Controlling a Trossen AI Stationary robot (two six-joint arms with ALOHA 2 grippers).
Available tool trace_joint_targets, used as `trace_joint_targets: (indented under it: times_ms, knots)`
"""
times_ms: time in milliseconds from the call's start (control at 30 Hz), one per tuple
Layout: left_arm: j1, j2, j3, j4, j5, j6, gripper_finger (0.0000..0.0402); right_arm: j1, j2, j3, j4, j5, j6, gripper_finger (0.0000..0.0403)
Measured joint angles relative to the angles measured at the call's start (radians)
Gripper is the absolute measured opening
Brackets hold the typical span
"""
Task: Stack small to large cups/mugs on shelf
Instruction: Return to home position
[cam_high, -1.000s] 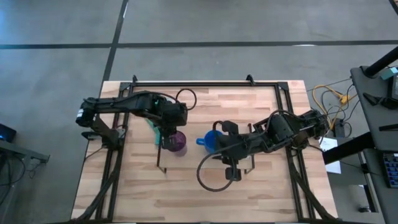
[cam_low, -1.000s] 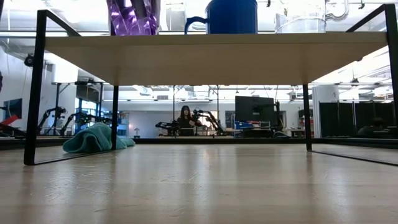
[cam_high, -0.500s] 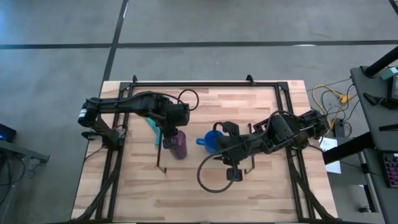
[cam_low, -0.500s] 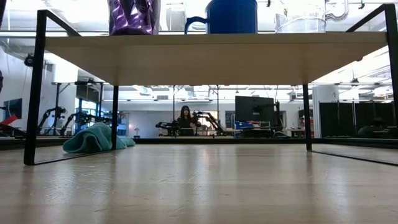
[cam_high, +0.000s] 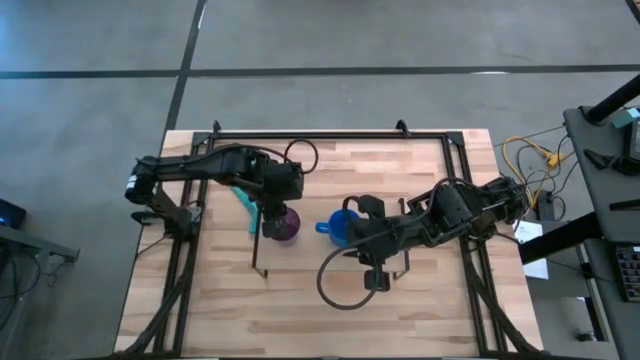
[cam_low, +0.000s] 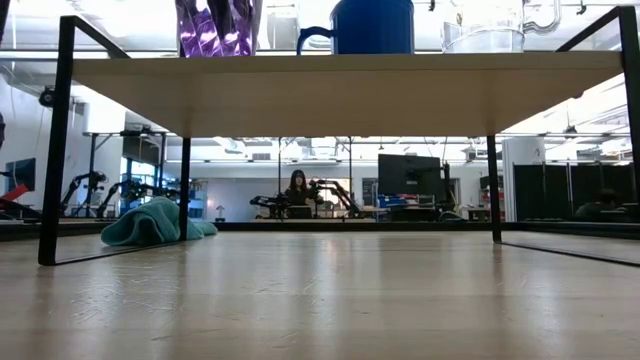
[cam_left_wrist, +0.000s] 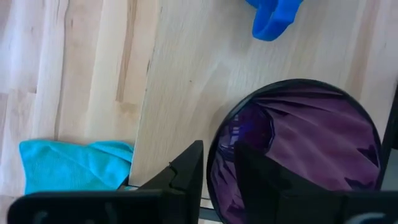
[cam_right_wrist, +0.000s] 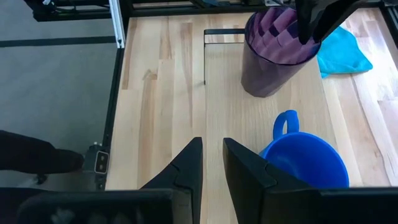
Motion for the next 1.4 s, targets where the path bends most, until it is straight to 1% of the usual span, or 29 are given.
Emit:
trace_joint_targets:
  times_ms: [133, 300, 367, 533, 667, 733, 867, 1000, 1133, 1233, 1333, 1400]
  knots:
    - [0.000, -0.001, 0.011, -0.002, 0.009, -0.001, 0.0077, 0.000, 0.000, 0.000, 0.000, 0.003, 0.000, 0.0059]
    - [0.000, -0.013, 0.071, -0.005, 0.090, -0.006, 0.0077, 0.000, -0.002, 0.000, -0.004, 0.004, 0.000, 0.0059]
    - [-0.001, -0.023, 0.104, -0.010, 0.106, -0.015, 0.0077, -0.004, -0.005, 0.000, -0.003, 0.004, 0.000, 0.0059]
    - [-0.001, -0.067, 0.182, -0.010, 0.100, -0.057, 0.0077, -0.007, -0.006, 0.000, -0.001, 0.004, 0.000, 0.0059]
    - [-0.001, -0.116, 0.231, -0.024, 0.030, -0.058, 0.0077, -0.007, -0.006, 0.000, -0.003, 0.004, 0.015, 0.0059]
    - [-0.001, -0.149, 0.239, -0.037, 0.022, -0.060, 0.0077, -0.008, -0.007, 0.000, -0.006, 0.004, 0.016, 0.0059]
    - [-0.001, -0.230, 0.230, -0.041, 0.020, -0.117, 0.0077, -0.009, -0.042, 0.000, -0.006, 0.008, 0.056, 0.0059]
    - [-0.001, -0.312, 0.228, -0.055, 0.020, -0.112, 0.0077, 0.005, -0.123, 0.000, 0.014, 0.088, 0.094, 0.0059]
    - [-0.001, -0.397, 0.227, -0.053, 0.007, -0.146, 0.0077, 0.039, -0.206, 0.000, 0.030, 0.174, 0.088, 0.0059]
    - [-0.001, -0.461, 0.224, -0.046, -0.084, -0.114, 0.0077, 0.064, -0.256, 0.000, 0.031, 0.239, 0.060, 0.0059]
    - [-0.001, -0.526, 0.205, 0.032, -0.185, -0.070, 0.0077, 0.081, -0.290, -0.019, 0.028, 0.305, 0.047, 0.0059]
    - [0.000, -0.562, 0.187, 0.087, -0.209, -0.040, 0.0077, 0.083, -0.312, -0.052, 0.026, 0.317, 0.048, 0.0059]
